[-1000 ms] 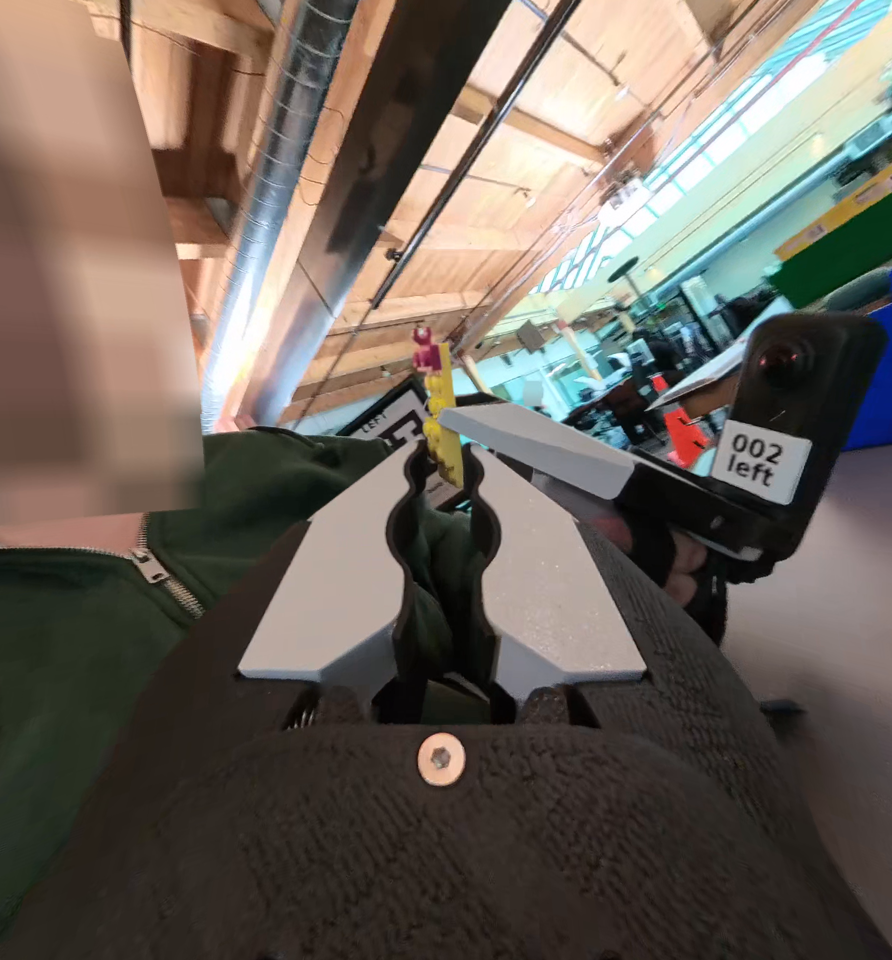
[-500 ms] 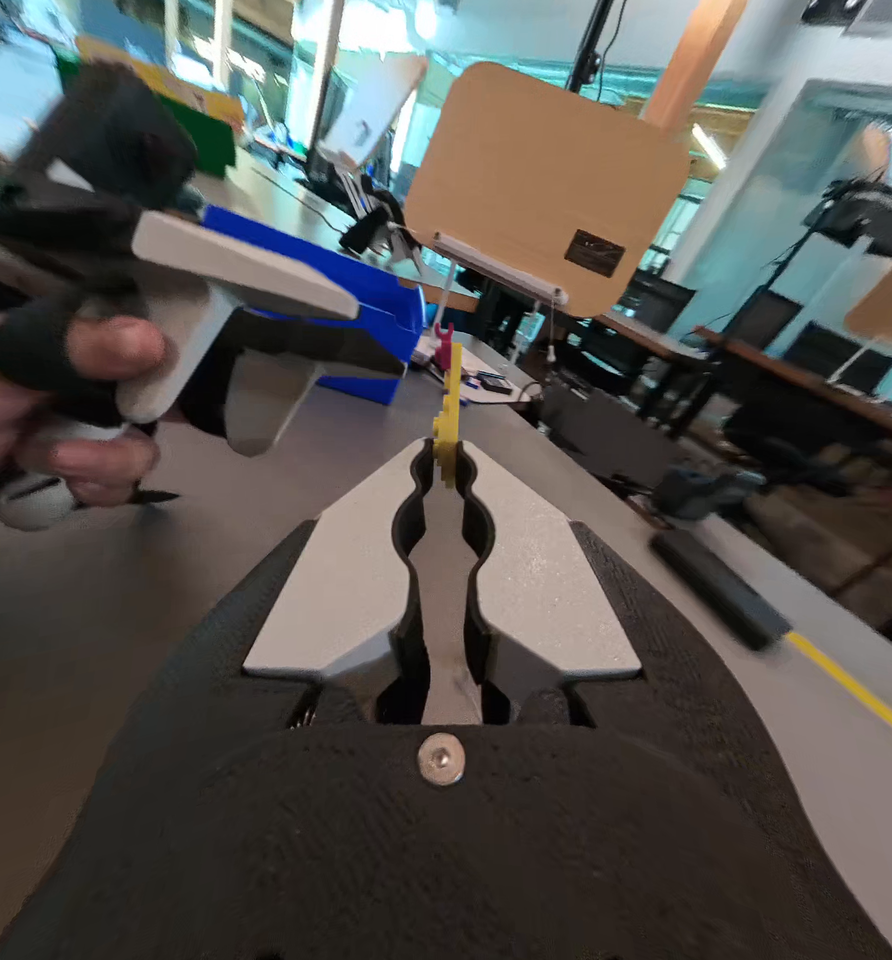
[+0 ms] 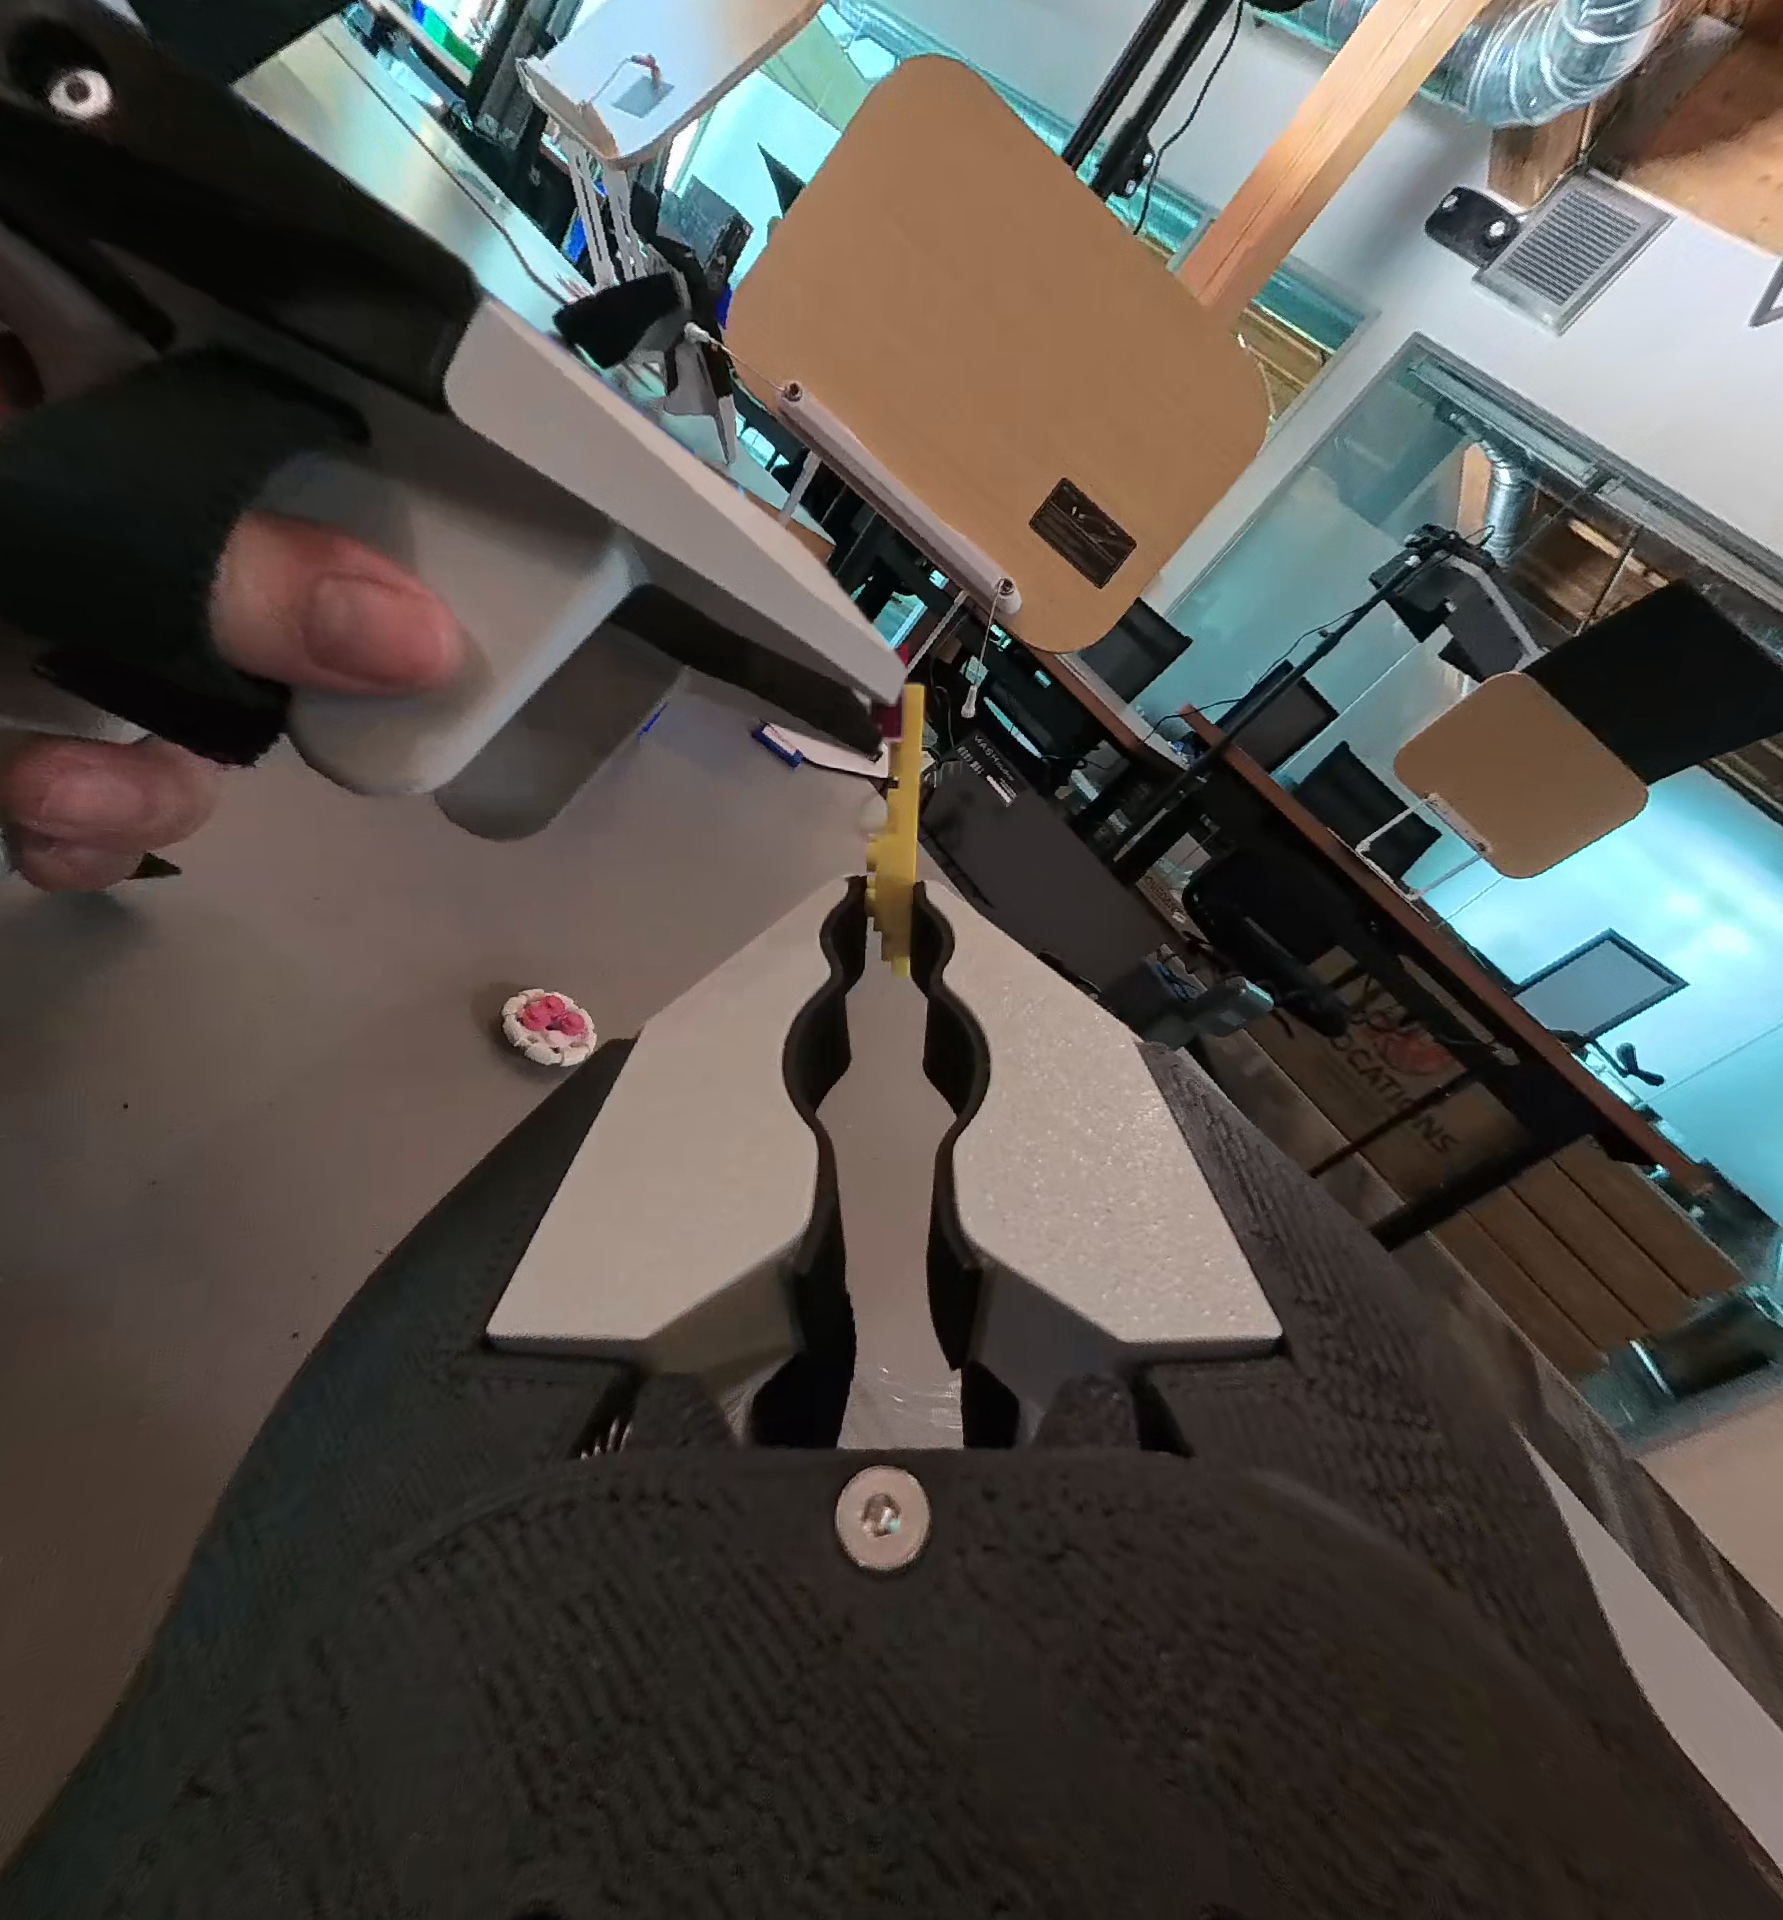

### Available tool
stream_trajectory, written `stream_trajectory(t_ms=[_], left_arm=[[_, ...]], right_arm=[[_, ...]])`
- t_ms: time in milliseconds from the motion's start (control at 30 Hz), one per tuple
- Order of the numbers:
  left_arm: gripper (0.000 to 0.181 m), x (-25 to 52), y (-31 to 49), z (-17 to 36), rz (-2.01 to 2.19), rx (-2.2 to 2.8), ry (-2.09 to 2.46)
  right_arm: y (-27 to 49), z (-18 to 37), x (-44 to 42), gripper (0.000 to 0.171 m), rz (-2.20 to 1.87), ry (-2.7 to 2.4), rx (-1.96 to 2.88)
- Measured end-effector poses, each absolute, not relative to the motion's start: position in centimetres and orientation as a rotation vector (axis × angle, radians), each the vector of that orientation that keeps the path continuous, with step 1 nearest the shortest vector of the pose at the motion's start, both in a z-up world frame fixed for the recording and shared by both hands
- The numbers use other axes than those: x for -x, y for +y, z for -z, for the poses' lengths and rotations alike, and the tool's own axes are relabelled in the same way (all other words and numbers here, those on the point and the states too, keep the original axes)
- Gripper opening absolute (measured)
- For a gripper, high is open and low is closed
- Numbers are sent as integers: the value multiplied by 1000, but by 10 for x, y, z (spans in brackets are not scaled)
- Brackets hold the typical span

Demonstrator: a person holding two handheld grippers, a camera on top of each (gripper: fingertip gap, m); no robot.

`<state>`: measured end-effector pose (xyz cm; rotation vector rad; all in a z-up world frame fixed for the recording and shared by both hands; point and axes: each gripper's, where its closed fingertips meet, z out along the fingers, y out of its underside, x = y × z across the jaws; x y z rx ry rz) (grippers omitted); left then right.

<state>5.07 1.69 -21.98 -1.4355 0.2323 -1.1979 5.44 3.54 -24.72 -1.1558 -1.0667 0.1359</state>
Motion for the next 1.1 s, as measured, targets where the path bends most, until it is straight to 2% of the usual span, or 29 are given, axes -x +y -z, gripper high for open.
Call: stream_trajectory(t_ms=[100,333,467,533,633,800,900,1033,1100], left_arm=[[16,-54,16,219,1192,1432,256],[14,-57,15,223,1124,1481,302],[14,-60,14,226,1148,1500,328],[13,-58,12,227,1149,1513,365],[13,-50,12,236,1192,1548,376],[13,-21,16,252,1315,1555,238],[14,23,36,241,1038,1605,233],[14,164,80,220,163,1785,175],[15,227,93,218,-70,1910,117]], right_arm=[[35,247,-54,6,-123,-1072,1150],[35,247,-54,10,-132,-1066,1140],[35,248,-55,6,-65,-1092,1118],[31,251,-53,6,-190,-1112,1174],[26,239,-57,6,-657,-992,1258],[40,242,-69,6,-787,-929,1326],[39,253,-61,6,-842,-952,1374],[37,257,-57,6,-929,-941,1408],[36,258,-55,6,-958,-944,1414]])
